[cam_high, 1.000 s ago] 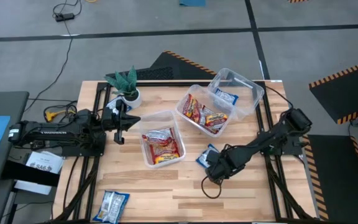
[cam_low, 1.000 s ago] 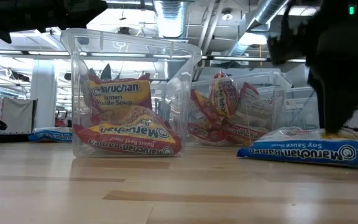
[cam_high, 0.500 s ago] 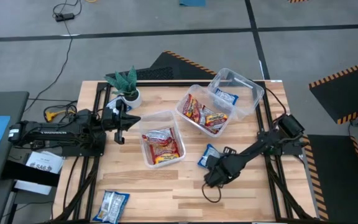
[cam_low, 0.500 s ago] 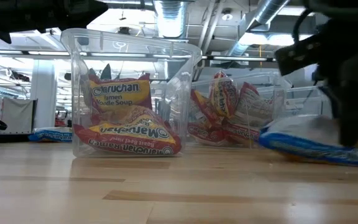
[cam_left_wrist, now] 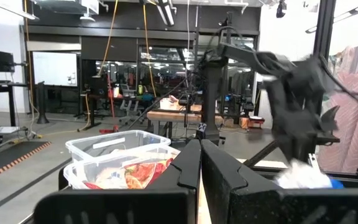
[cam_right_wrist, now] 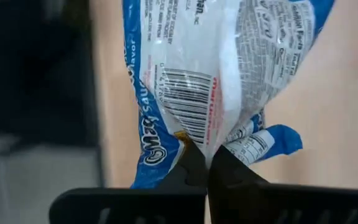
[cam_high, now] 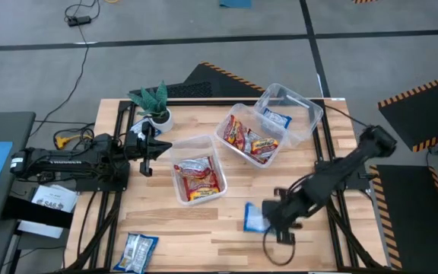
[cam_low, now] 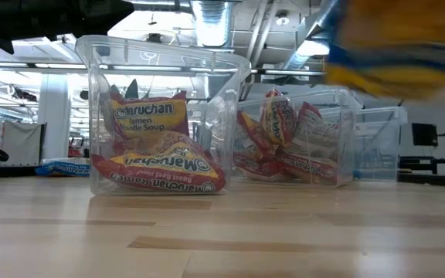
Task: Sort Maruchan noodles
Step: Put the blue noodle pack into the top bin
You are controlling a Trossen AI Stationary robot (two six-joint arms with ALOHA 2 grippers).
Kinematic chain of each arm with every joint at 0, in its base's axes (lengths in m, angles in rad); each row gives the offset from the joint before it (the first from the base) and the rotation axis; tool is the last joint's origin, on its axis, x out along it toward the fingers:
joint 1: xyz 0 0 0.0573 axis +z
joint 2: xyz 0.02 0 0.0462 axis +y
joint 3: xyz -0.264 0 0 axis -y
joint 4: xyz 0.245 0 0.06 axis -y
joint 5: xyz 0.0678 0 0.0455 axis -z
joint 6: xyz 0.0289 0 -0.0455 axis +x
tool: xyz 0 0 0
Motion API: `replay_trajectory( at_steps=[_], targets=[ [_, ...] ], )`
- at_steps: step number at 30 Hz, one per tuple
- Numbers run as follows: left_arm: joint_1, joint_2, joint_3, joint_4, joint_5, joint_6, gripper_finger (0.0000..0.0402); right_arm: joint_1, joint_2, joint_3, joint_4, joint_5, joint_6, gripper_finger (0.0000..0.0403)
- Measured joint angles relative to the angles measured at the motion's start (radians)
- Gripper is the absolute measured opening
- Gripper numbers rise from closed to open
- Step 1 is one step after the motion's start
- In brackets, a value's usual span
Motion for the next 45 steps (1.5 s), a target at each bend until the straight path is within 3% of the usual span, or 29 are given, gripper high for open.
replay_trajectory(
  at_steps=[4,8,10,13,16,21,26,34,40,45],
  targets=[
    [0.000,0.000,0.000,0.000,0.000,-0.001,0.0000,-0.035,-0.150,0.000,-0.022,0.283,-0.058,0.0006],
    [0.000,0.000,0.000,0.001,0.000,-0.003,0.0000,-0.113,-0.275,-0.014,-0.038,0.642,-0.150,0.0007],
    [0.000,0.000,0.000,0.009,0.000,-0.017,0.0000,-0.177,-0.325,-0.033,-0.052,0.811,-0.177,0.0007],
    [0.000,0.000,0.000,0.018,0.000,-0.018,0.0000,-0.316,-0.372,-0.043,-0.126,0.976,-0.145,0.0007],
    [0.000,0.000,0.000,0.016,0.000,-0.017,0.0000,-0.484,-0.400,-0.061,-0.181,0.987,-0.101,0.0007],
    [0.000,0.000,0.000,0.016,0.000,-0.017,0.0000,-0.718,-0.404,-0.120,-0.172,0.868,-0.107,0.0008],
    [0.000,0.000,0.000,0.016,-0.001,-0.016,0.0000,-0.850,-0.376,-0.143,-0.167,0.826,-0.108,0.0015],
    [0.000,0.000,0.000,0.015,-0.005,-0.016,0.0000,-0.945,-0.340,-0.142,-0.134,0.824,-0.110,0.0080],
    [0.000,0.000,0.000,0.015,-0.005,-0.007,0.0000,-0.971,-0.347,-0.142,-0.128,0.817,-0.141,0.0175],
    [0.000,0.000,0.000,0.002,-0.005,0.003,0.0000,-0.919,-0.365,-0.142,-0.127,0.748,-0.176,0.0245]
  ],
)
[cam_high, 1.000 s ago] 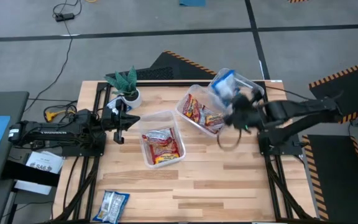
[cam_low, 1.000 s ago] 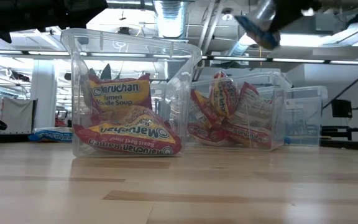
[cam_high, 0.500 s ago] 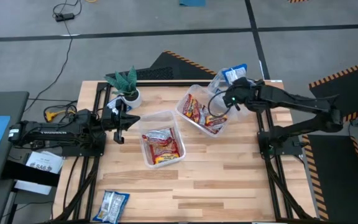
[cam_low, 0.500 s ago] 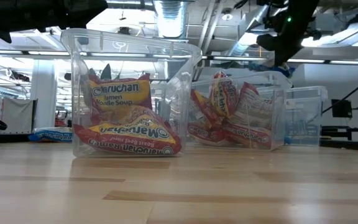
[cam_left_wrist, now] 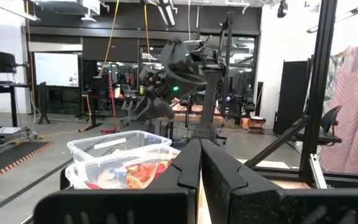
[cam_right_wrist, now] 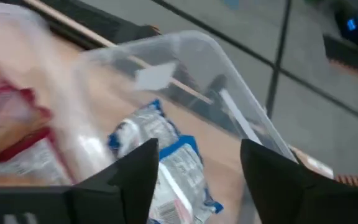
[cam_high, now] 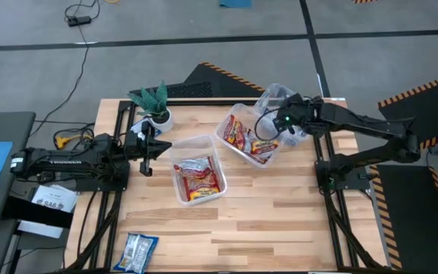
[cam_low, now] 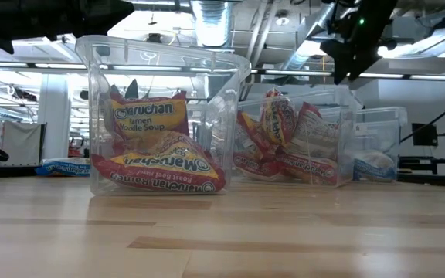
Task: Sort Maruchan noodles
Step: Put the blue noodle pack into the top bin
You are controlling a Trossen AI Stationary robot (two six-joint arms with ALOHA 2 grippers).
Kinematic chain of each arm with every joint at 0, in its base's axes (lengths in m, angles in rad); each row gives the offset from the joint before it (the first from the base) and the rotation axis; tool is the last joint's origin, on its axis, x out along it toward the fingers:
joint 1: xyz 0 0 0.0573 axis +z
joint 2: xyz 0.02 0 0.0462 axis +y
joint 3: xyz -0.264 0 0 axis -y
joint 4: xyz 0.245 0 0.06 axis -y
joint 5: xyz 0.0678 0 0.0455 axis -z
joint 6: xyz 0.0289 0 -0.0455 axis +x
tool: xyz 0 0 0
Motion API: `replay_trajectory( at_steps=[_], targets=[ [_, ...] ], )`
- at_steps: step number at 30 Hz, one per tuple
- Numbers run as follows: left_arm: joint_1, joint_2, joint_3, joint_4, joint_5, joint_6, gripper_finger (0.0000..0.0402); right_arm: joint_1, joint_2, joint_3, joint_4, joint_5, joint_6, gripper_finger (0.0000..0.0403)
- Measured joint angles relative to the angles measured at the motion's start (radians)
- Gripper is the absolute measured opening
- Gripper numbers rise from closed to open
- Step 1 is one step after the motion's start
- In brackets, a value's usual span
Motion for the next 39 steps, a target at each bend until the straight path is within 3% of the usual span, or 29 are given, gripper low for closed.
replay_trajectory(
  at_steps=[7,12,17,21,24,28,31,35,39],
  targets=[
    [0.000,0.000,0.000,-0.016,-0.039,0.031,0.0000,0.134,-0.059,-0.051,0.079,0.005,-0.091,0.0262],
    [0.000,0.000,0.000,-0.039,-0.190,-0.001,0.0000,0.209,-0.136,-0.096,0.098,0.078,-0.091,0.0263],
    [0.001,0.000,0.013,-0.164,-0.367,-0.023,0.0022,0.266,-0.255,-0.179,0.147,0.154,-0.090,0.0263],
    [0.014,0.005,0.120,-0.419,-0.485,-0.044,0.0074,0.295,-0.352,-0.263,0.203,0.191,-0.093,0.0263],
    [0.040,0.041,0.254,-0.738,-0.545,-0.117,0.0123,0.291,-0.410,-0.323,0.237,0.214,-0.093,0.0263],
    [0.090,0.135,0.430,-1.188,-0.621,-0.310,0.0177,0.277,-0.460,-0.365,0.253,0.214,-0.090,0.0263],
    [0.134,0.220,0.504,-1.435,-0.628,-0.463,0.0199,0.277,-0.469,-0.373,0.253,0.210,-0.090,0.0263],
    [0.193,0.330,0.515,-1.602,-0.615,-0.540,0.0204,0.277,-0.469,-0.372,0.269,0.208,-0.091,0.0263],
    [0.263,0.434,0.499,-1.621,-0.554,-0.520,0.0205,0.277,-0.468,-0.372,0.269,0.208,-0.091,0.0263]
  ],
)
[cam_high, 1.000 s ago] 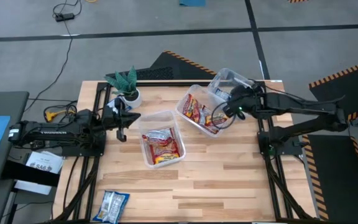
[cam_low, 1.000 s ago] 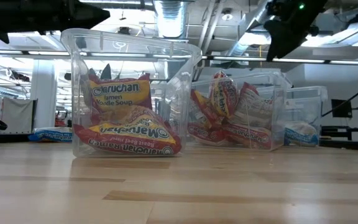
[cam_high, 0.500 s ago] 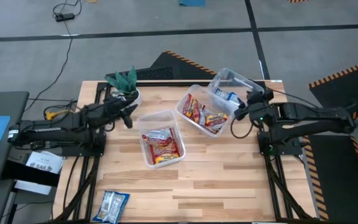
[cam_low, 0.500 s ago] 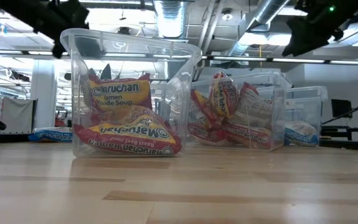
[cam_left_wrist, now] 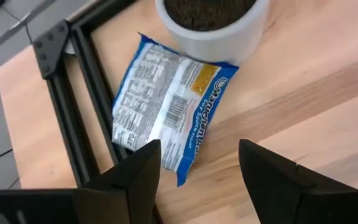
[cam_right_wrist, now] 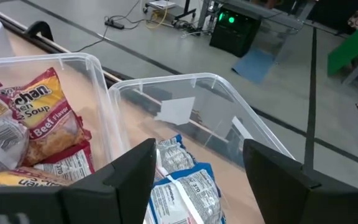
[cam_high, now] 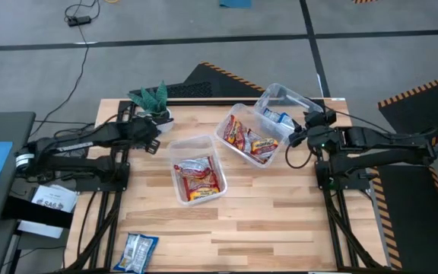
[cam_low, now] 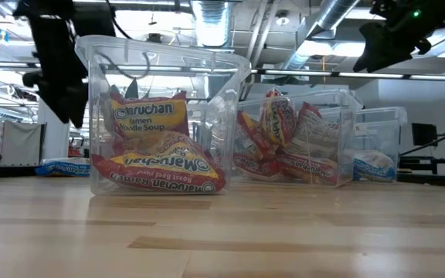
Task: Sort Maruchan noodles
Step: Put the blue noodle pack into the top bin
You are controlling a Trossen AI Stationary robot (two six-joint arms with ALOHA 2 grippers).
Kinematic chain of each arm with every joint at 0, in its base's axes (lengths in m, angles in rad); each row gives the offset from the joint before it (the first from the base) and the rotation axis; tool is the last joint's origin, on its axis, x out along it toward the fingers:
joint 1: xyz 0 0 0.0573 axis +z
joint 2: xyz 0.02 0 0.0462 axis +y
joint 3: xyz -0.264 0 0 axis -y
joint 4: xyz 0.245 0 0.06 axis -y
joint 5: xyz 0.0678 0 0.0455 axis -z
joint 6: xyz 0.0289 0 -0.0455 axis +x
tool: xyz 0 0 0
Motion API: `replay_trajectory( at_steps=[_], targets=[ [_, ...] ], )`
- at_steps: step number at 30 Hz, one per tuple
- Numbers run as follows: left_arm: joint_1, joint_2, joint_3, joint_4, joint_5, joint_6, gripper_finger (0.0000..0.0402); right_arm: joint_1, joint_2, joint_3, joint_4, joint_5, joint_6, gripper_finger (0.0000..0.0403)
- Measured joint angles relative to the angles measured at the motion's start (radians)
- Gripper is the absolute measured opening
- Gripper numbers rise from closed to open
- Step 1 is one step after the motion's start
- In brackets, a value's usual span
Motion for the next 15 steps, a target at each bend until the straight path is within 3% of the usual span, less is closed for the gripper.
replay_trajectory(
  at_steps=[7,15],
  targets=[
    [0.130,0.177,0.001,0.014,0.081,0.116,0.0205,0.000,0.000,0.000,-0.001,-0.001,0.000,0.0263],
    [0.244,0.322,0.001,0.015,0.086,0.154,0.0205,0.000,0.000,0.000,-0.002,-0.001,0.000,0.0263]
  ],
)
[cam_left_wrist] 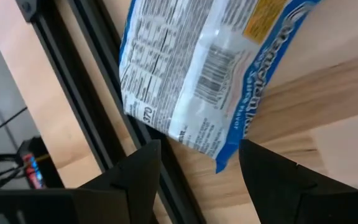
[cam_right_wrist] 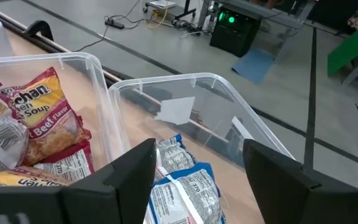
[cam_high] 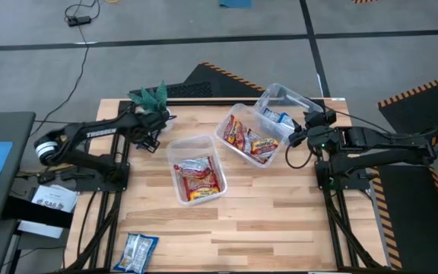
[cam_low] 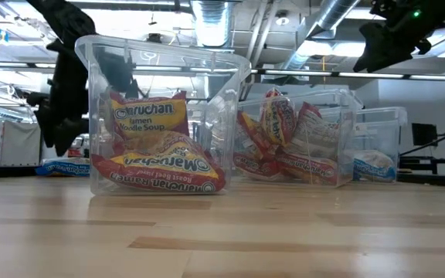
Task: Sort Maruchan noodles
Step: Put the blue noodle pack into the top bin
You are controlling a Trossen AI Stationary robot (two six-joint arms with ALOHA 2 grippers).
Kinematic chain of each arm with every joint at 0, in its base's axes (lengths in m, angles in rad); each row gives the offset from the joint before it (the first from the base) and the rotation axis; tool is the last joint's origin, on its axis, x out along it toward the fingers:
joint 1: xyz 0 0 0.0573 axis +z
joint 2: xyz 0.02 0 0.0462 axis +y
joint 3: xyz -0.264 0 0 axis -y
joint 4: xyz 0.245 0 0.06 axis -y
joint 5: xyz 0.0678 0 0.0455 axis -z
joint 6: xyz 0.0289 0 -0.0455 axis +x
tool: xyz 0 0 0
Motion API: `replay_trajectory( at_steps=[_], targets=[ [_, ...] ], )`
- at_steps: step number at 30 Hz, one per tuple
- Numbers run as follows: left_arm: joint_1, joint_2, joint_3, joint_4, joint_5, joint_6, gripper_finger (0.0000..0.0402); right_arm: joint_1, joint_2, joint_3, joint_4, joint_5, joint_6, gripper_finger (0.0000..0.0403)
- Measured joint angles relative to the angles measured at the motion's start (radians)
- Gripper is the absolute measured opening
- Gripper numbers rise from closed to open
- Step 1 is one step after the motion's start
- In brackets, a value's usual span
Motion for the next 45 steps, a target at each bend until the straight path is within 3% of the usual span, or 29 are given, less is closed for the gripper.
replay_trajectory(
  at_steps=[19,23,28,37,45],
  targets=[
    [0.009,0.206,0.000,0.108,-0.006,0.037,0.0200,0.000,0.000,0.000,0.000,0.001,0.000,0.0263],
    [0.000,0.211,0.000,0.073,-0.006,0.027,0.0150,0.000,0.000,0.000,0.000,0.001,0.000,0.0263],
    [-0.023,0.210,0.001,-0.018,-0.008,0.007,0.0020,0.000,0.000,0.001,0.000,0.001,0.000,0.0263],
    [-0.130,0.193,0.062,-0.292,0.066,-0.056,0.0000,0.000,0.000,0.001,0.000,0.001,0.000,0.0263],
    [-0.248,0.074,0.161,-0.452,0.086,-0.119,0.0000,0.000,0.000,0.001,0.000,-0.016,0.000,0.0263]
  ],
)
